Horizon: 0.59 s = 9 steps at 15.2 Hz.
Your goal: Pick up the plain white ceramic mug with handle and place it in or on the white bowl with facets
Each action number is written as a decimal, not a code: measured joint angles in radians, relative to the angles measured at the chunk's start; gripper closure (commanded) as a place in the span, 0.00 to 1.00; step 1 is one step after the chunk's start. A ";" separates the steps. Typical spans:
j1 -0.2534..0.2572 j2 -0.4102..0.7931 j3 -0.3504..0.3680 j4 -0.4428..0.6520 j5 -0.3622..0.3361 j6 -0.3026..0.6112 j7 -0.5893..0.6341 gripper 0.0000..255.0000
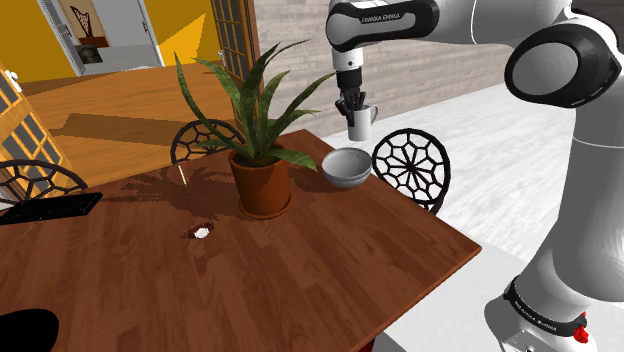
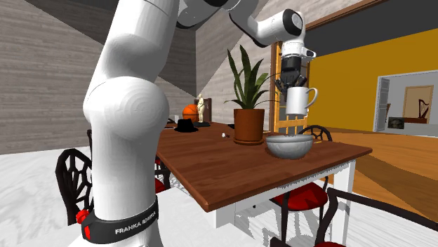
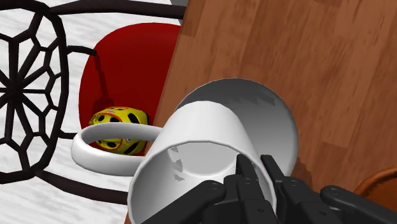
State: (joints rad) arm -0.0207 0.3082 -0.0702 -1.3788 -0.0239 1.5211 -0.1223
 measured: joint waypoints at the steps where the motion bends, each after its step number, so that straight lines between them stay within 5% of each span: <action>1: 0.000 -0.001 0.000 -0.016 0.000 0.014 0.001 1.00; 9: 0.000 -0.007 0.000 -0.127 -0.001 0.120 0.003 1.00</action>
State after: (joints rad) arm -0.0206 0.3013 -0.0700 -1.5056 -0.0245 1.6410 -0.1194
